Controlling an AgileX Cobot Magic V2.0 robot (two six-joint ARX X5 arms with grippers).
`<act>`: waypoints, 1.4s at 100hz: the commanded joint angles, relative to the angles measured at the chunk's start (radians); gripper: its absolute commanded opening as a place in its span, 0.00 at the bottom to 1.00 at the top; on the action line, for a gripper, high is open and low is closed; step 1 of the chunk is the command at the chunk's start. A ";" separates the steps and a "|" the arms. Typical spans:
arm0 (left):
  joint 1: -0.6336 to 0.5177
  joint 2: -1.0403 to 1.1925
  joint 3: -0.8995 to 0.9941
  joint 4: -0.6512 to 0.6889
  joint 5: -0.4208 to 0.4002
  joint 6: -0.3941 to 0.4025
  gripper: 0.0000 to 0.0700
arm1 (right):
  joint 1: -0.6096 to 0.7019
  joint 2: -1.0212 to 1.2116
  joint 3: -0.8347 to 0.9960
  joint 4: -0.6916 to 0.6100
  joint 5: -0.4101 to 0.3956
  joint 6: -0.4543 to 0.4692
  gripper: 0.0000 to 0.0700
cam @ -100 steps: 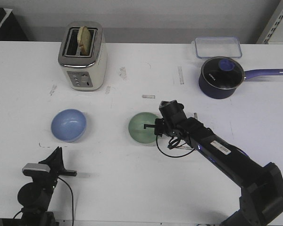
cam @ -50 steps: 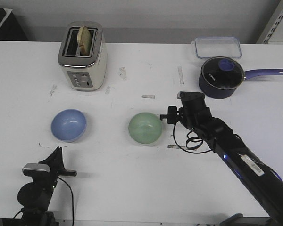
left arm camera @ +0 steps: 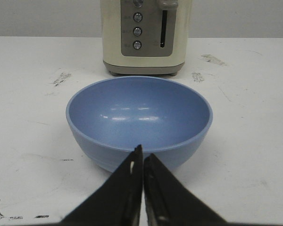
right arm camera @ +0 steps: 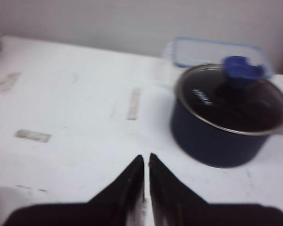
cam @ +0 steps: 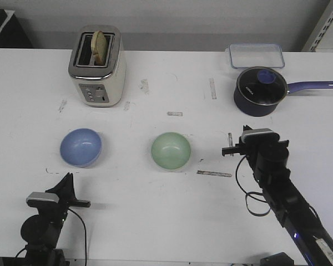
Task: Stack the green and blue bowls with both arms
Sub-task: 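Release the green bowl and retract the right arm to rest, then reach the left gripper down to the rim of the light blue bowl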
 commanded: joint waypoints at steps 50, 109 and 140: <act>0.001 -0.002 -0.021 0.010 -0.003 0.007 0.00 | -0.271 -0.509 -0.425 0.142 -0.208 -0.019 0.01; 0.001 -0.002 -0.021 0.010 -0.003 0.007 0.00 | -0.272 -0.834 -0.426 0.068 -0.207 -0.019 0.01; 0.001 -0.002 -0.021 0.010 -0.003 0.007 0.00 | -0.272 -0.839 -0.425 0.074 -0.207 -0.019 0.01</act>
